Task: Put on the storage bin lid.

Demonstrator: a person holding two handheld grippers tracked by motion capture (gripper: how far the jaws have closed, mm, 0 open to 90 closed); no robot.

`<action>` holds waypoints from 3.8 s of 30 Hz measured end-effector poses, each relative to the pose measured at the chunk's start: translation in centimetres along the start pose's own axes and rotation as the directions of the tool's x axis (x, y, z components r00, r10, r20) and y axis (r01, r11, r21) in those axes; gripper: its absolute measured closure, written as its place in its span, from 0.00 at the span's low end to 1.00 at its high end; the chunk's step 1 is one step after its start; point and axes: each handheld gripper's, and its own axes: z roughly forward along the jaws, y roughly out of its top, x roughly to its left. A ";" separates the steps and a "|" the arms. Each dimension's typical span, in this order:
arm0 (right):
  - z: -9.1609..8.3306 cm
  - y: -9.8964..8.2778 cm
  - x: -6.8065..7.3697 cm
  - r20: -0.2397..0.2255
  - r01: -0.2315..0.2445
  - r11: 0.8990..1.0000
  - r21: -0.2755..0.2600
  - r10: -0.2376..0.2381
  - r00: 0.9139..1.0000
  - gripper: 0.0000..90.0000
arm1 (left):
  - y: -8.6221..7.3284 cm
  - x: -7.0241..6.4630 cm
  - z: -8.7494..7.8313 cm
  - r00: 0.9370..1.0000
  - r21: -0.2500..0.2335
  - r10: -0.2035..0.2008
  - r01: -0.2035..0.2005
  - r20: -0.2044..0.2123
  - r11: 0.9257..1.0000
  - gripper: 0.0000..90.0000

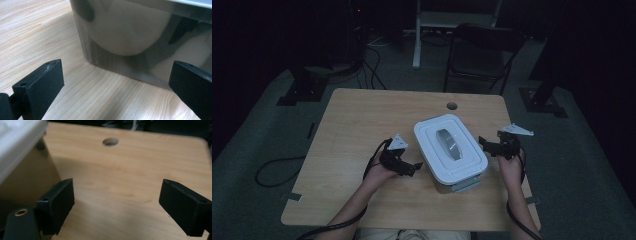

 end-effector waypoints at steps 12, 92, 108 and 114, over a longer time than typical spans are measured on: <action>2.0 -2.8 2.1 -0.060 0.023 0.999 0.039 -0.020 0.998 0.15 | 0.8 -0.2 0.9 1.000 0.009 0.014 -0.014 -0.005 1.000 0.01; 0.2 -3.3 5.6 0.085 0.038 0.998 -0.043 -0.034 0.996 0.13 | -5.9 8.0 -8.1 0.975 -0.034 -0.108 0.103 -0.196 0.994 0.01; -2.3 -5.4 3.7 0.149 0.001 1.000 -0.023 0.003 0.989 0.13 | -9.1 8.5 -10.9 0.946 -0.023 -0.177 0.177 -0.272 0.984 0.01; -3.9 -6.5 3.1 0.166 -0.023 0.999 -0.022 0.027 0.986 0.13 | -10.4 8.3 -12.3 0.932 -0.013 -0.197 0.203 -0.306 0.979 0.01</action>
